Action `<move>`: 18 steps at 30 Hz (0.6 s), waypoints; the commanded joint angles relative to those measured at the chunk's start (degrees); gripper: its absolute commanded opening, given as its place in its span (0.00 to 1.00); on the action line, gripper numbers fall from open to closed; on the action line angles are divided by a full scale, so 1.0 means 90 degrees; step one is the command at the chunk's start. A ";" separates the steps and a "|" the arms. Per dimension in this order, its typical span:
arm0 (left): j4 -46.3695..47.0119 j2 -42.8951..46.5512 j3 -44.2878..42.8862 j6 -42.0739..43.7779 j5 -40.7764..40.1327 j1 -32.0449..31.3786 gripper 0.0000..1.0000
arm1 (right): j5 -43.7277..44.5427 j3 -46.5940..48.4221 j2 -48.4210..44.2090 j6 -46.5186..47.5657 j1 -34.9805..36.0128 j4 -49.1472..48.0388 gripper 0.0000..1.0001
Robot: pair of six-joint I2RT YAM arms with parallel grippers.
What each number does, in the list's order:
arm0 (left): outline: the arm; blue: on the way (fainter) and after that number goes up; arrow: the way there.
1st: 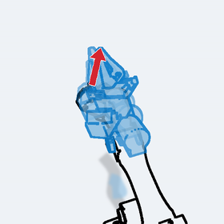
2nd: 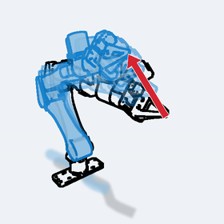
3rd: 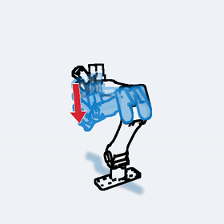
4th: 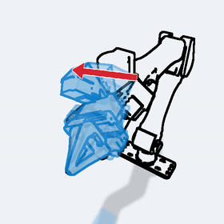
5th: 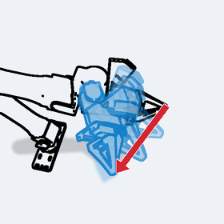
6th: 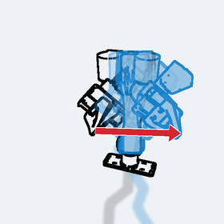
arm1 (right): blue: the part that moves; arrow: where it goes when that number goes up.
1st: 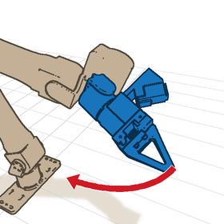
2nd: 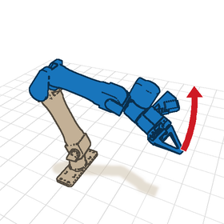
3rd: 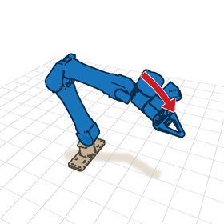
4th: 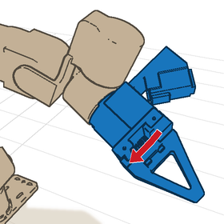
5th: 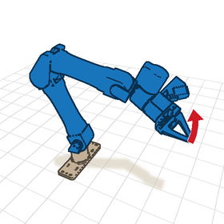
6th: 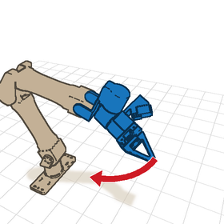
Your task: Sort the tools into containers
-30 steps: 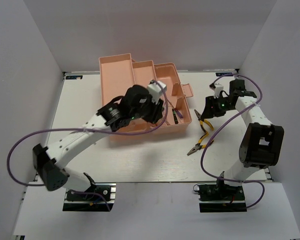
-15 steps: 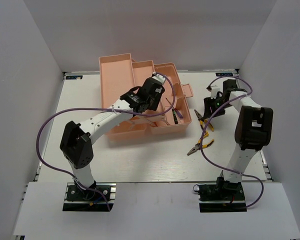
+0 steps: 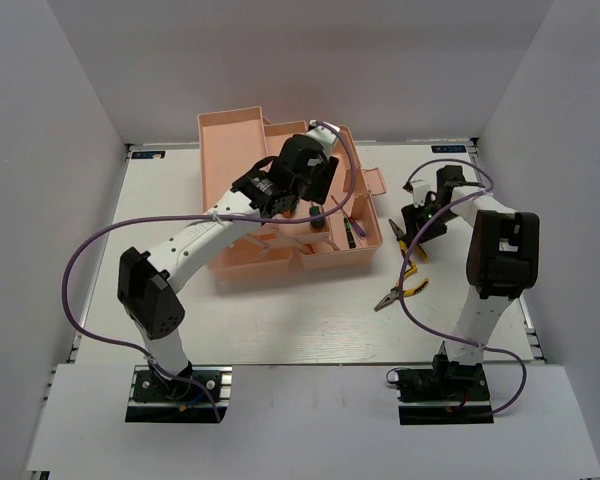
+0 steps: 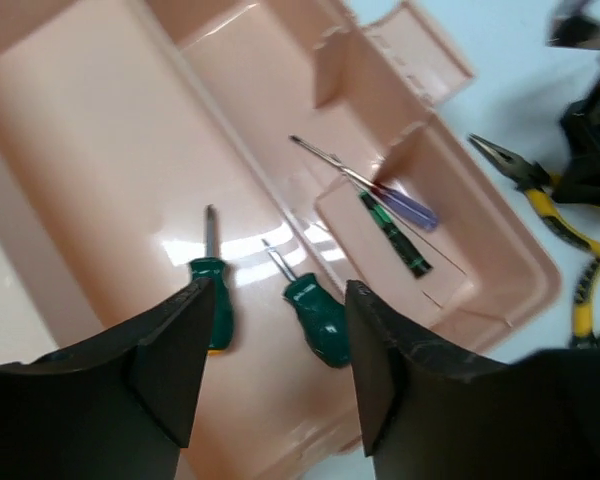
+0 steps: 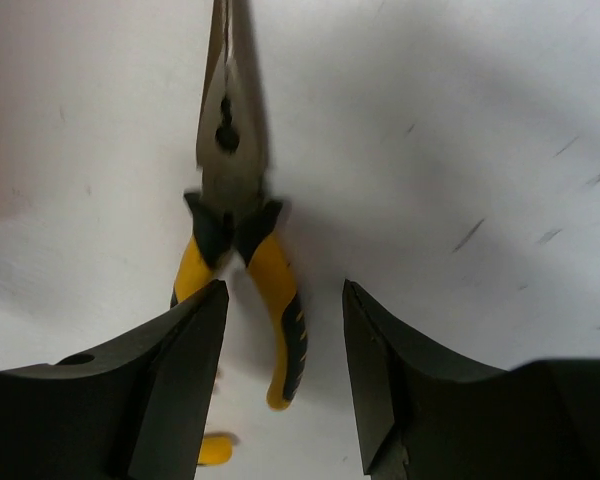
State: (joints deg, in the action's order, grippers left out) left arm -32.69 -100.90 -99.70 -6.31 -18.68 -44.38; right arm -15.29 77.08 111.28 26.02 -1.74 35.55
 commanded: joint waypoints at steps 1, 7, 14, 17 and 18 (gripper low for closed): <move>0.0018 0.0488 -0.0221 0.0290 0.1346 -0.0108 0.63 | 0.0077 -0.0525 -0.0509 0.0497 -0.0012 -0.0014 0.56; 0.0233 0.0264 0.0315 0.0232 0.3312 -0.0488 0.30 | 0.0341 -0.0644 -0.0315 0.0586 0.0017 -0.0112 0.49; 0.0575 -0.0224 0.0492 0.0232 0.3696 -0.1123 0.53 | 0.0419 -0.0206 -0.0090 0.0429 0.0027 0.0122 0.00; 0.0662 0.0126 0.0949 0.0232 0.3696 -0.1182 0.53 | 0.0721 0.0194 -0.0459 0.0283 -0.0061 0.0122 0.00; 0.0789 0.0292 0.1289 0.0232 0.3696 -0.1182 0.53 | 0.0809 0.0563 -0.0683 0.0234 -0.0100 0.0055 0.00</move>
State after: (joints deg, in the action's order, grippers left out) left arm -27.66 -103.31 -91.92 -4.43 12.73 -55.33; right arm -10.63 75.24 109.25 29.43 -1.56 36.93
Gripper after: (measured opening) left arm 0.531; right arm 0.092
